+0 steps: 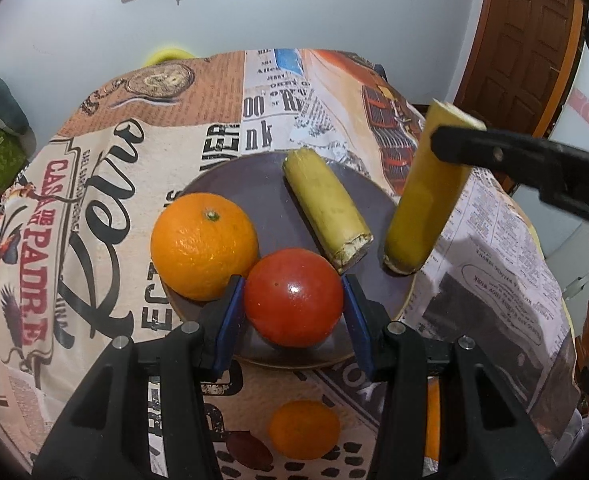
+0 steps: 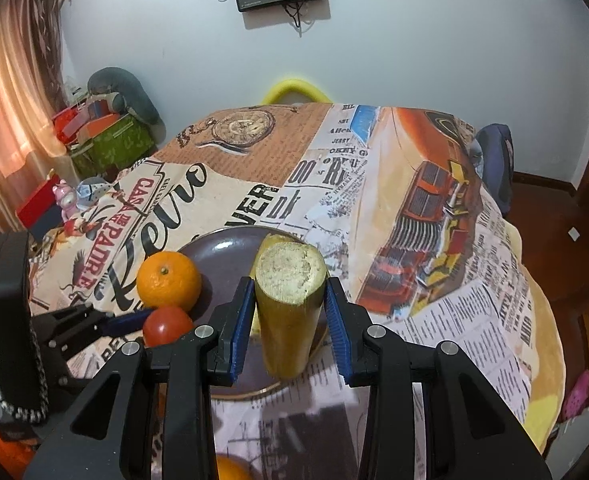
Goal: Organize fruits
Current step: 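Place the tomato on the plate with the left tool while the right tool lays corn beside it, then withdraw from the plate and grasp another large orange with the left tool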
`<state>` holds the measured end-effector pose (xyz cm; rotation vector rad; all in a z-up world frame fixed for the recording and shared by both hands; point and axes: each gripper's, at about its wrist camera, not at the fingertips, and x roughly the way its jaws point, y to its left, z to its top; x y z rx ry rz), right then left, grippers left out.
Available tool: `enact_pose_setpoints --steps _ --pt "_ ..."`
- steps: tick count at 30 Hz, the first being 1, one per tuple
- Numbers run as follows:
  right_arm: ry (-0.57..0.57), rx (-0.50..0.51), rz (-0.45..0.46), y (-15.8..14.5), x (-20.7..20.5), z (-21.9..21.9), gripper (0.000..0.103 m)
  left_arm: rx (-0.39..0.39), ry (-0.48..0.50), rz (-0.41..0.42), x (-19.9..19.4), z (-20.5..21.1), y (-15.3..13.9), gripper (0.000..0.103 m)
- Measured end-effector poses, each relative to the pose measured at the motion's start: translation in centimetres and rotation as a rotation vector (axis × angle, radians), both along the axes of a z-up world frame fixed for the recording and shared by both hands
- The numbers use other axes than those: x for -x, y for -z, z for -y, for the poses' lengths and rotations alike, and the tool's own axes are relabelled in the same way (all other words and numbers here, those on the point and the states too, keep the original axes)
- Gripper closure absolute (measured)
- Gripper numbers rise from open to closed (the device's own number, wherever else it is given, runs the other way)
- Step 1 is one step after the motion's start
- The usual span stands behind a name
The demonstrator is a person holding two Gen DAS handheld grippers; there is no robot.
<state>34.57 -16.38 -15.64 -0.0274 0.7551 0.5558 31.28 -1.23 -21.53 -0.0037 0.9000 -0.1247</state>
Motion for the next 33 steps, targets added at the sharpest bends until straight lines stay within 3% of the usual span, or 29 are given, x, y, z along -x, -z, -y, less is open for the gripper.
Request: enact_pose_setpoints --steps 9,16,20,25,33 --pt "-0.003 -0.010 -0.032 1.2 -2.4 -1.5 0.071 0.000 0.013 -0.017 -0.3 0.0 0.7 0.055" --pt "0.001 0.008 -0.034 1.6 -3.1 -2.0 0.070 0.048 0.003 -0.036 -0.5 -0.7 1.0 0.054" --pt "-0.005 0.032 -0.063 2.4 -3.5 -2.4 0.070 0.052 0.001 -0.022 -0.1 -0.7 0.5 0.048" --pt "-0.026 0.050 -0.085 3.2 -2.6 -2.5 0.070 0.013 -0.015 0.011 0.6 -0.6 -0.3 0.040" --pt "-0.026 0.053 -0.032 0.8 0.5 -1.3 0.070 0.020 -0.038 0.042 2.3 -1.5 -2.7 0.040"
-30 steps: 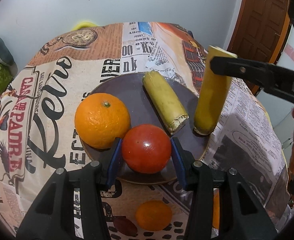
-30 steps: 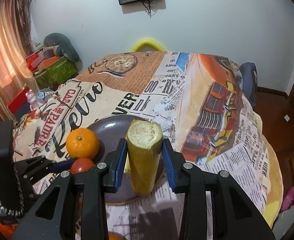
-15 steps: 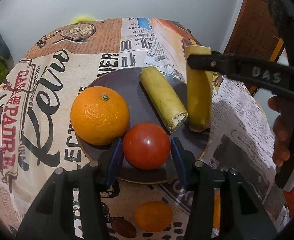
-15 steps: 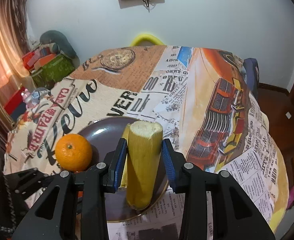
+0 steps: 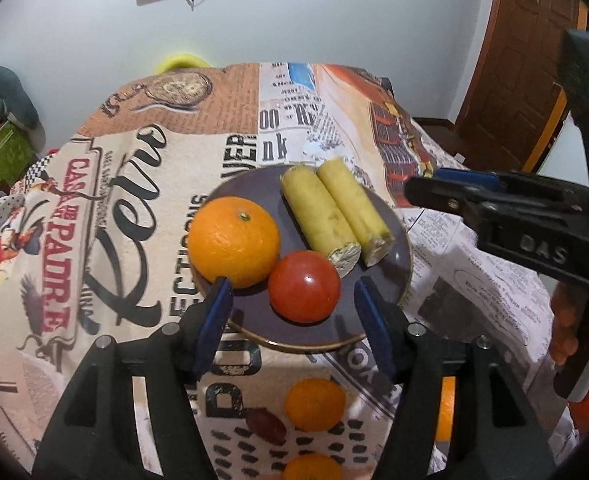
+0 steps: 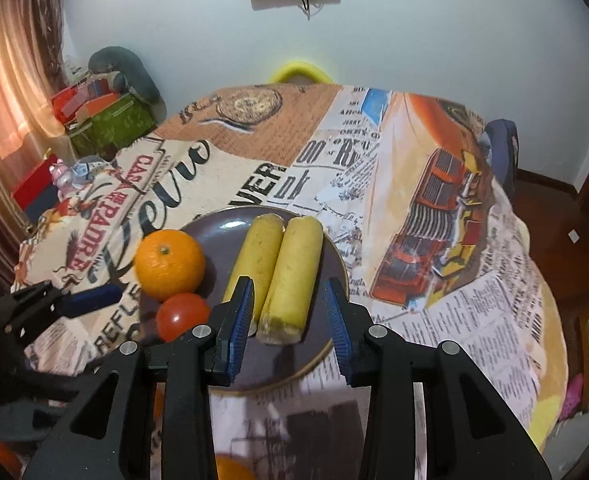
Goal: Organize fruits
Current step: 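Withdraw from the plate and grasp another large orange with the left tool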
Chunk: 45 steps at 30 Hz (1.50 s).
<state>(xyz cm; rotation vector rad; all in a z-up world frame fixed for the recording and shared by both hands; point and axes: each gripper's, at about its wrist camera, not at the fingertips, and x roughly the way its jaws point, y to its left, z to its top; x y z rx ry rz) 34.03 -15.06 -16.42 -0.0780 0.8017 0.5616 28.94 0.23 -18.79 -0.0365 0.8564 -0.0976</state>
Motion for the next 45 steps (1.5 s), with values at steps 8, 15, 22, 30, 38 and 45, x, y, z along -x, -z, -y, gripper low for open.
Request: enact_pose_setpoints --steps 8,15,22,30,38,45 --pt "0.008 -0.011 0.048 -2.6 4.1 1.6 0.066 -0.010 -0.004 0.052 3.2 -0.1 -3.3 0.037" --pt "0.029 -0.004 0.082 -3.6 7.6 3.0 0.057 0.009 0.001 0.065 6.0 0.4 -5.0 0.035" --pt "0.072 -0.003 0.103 -3.8 10.3 5.0 0.046 0.011 0.055 0.036 7.7 3.2 -4.4 0.034" --pt "0.122 -0.016 0.095 -3.2 11.5 7.5 0.043 0.022 0.119 -0.082 7.4 7.0 -0.8 0.034" --pt "0.163 -0.015 0.052 -1.5 11.2 9.5 0.043 -0.029 0.155 -0.164 6.6 9.8 2.6 0.034" --pt "0.157 0.004 0.029 -0.5 11.0 10.2 0.043 -0.056 0.149 -0.179 5.6 10.6 4.0 0.034"
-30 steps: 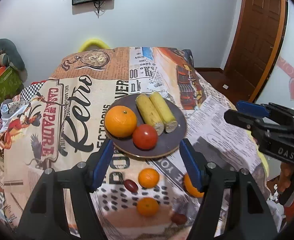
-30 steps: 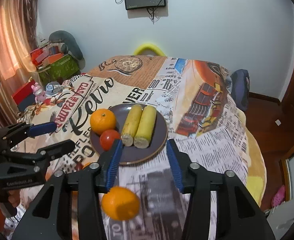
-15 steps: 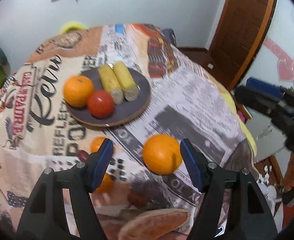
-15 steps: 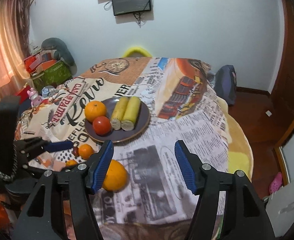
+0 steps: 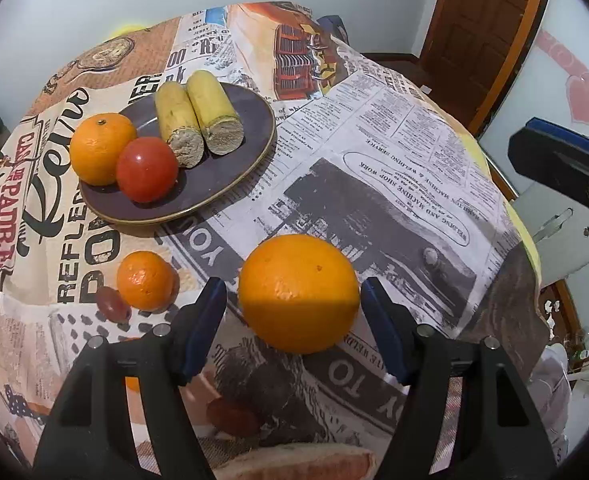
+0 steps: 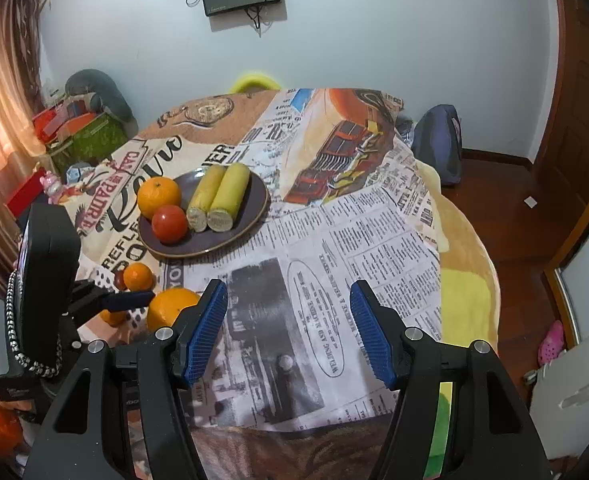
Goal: Organize fruits
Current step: 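Withdraw from the plate and grasp another large orange with the left tool, then grasp the peeled pomelo segment with the right tool while the left tool holds the orange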
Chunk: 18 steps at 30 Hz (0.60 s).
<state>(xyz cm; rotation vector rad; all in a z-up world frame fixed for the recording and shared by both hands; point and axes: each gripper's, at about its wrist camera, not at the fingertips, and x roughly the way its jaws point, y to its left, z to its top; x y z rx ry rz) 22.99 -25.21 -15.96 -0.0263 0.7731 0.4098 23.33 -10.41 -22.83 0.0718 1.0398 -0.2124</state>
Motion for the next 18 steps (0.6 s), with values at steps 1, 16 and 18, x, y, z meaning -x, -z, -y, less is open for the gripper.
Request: enact_pose_setpoints --steps 1,16,18 --pt "-0.001 0.000 -0.003 0.1 0.1 0.0 0.043 -0.002 0.000 0.006 0.0 0.1 0.0 0.034" --pt "-0.079 0.012 -0.013 0.4 1.8 -2.1 0.043 0.039 -0.040 0.086 2.6 -2.6 -3.3 0.042" --pt "-0.098 0.017 -0.013 0.3 2.2 -2.8 0.043 0.044 -0.059 0.115 3.5 -3.5 -4.4 0.042"
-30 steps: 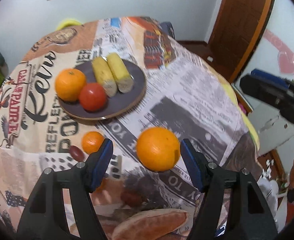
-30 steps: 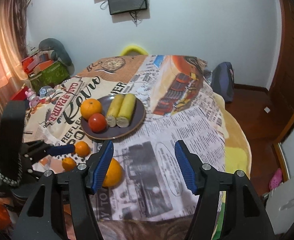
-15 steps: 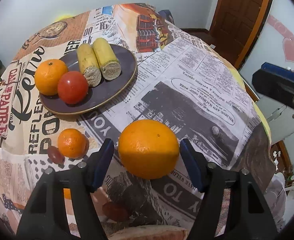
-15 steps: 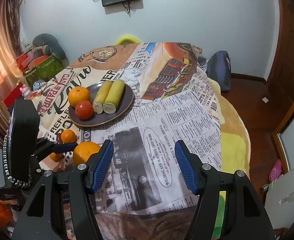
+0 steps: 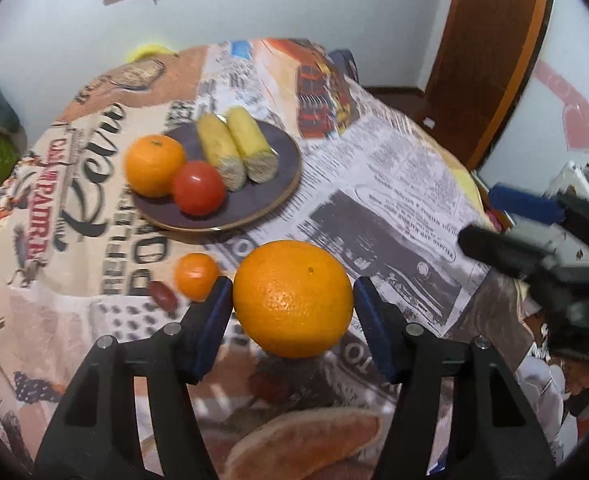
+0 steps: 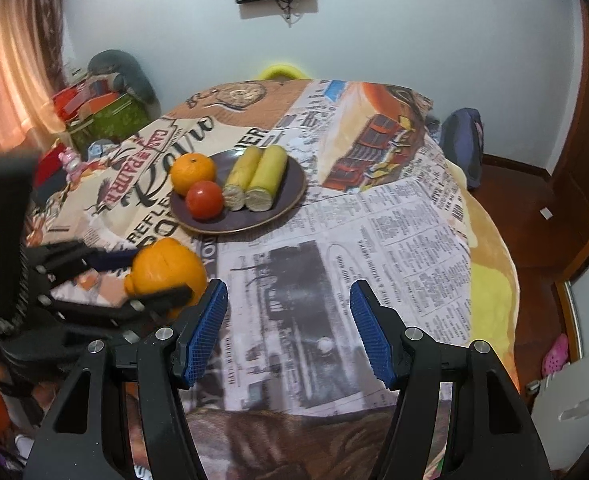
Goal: Organize fruits
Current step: 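Grasp the peeled pomelo segment with the right tool while the left tool holds the orange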
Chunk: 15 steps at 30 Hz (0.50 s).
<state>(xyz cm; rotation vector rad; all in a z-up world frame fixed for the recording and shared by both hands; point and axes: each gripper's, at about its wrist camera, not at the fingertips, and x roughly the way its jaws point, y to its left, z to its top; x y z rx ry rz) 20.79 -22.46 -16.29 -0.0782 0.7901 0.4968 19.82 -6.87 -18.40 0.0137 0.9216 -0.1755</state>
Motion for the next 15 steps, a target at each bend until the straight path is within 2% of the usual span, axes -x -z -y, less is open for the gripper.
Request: enact_pose_setpoints --steps 7,15 --pt "-0.105 0.037 -0.010 0.3 2.3 -3.3 0.043 0.021 -0.068 0.083 3.6 -3.2 -3.5 0.042" --pt "-0.228 0.081 -0.069 2.3 4.8 -6.5 0.043 0.027 -0.106 0.131 6.9 -5.2 -5.3 0.042"
